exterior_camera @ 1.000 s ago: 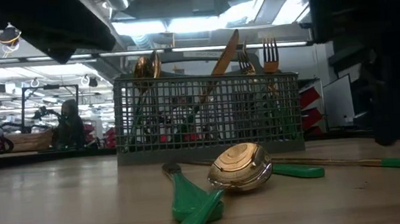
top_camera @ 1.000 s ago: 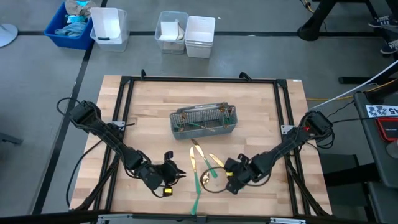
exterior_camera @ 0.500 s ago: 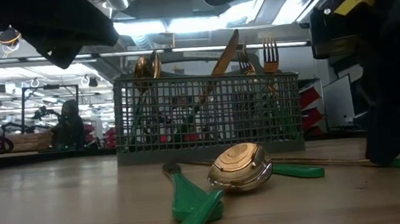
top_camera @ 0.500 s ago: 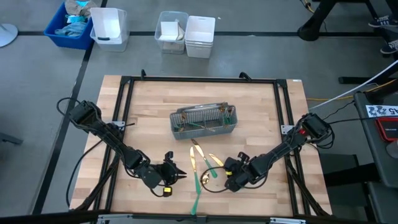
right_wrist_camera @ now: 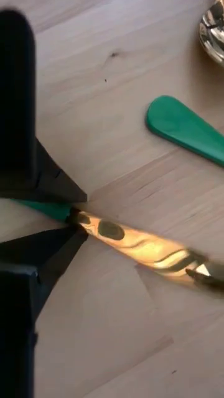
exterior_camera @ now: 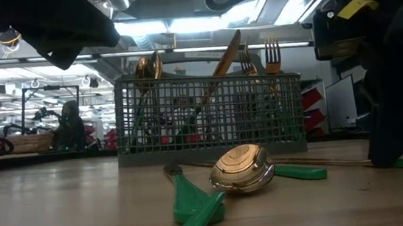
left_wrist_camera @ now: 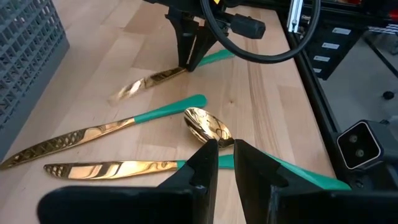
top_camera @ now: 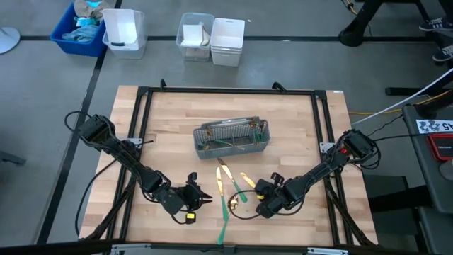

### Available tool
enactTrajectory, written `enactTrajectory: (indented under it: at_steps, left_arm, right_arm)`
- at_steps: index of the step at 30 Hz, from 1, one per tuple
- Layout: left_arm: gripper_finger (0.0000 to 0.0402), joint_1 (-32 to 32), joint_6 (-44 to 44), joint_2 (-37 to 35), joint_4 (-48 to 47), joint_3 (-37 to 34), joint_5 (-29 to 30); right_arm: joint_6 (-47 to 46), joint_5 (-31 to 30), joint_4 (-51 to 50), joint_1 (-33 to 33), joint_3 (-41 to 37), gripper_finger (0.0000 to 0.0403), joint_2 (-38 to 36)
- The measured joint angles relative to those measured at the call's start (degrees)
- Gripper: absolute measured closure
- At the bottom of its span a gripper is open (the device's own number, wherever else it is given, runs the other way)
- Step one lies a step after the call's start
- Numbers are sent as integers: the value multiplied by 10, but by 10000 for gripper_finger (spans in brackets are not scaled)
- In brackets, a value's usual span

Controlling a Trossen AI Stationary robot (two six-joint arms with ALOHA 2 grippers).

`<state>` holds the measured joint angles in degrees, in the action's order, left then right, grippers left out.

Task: Sort silverware
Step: Put the green knife in the gray silverware basket

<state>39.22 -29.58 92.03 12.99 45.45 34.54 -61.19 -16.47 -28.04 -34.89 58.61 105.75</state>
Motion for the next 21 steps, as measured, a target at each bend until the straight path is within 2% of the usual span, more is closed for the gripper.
enactTrajectory:
  at_steps: [4, 7, 14, 21]
  left_arm:
    - [357, 0, 0, 0, 0, 0, 0]
    - [357, 0, 0, 0, 0, 0, 0]
    - [357, 0, 0, 0, 0, 0, 0]
    - [357, 0, 0, 0, 0, 0, 0]
  right_arm:
    - [0, 0, 0, 0, 0, 376, 0]
    - [0, 0, 0, 0, -1, 389, 0]
    - [0, 1, 9, 0, -1, 363, 1]
    - [0, -6, 11, 0, -1, 359, 2]
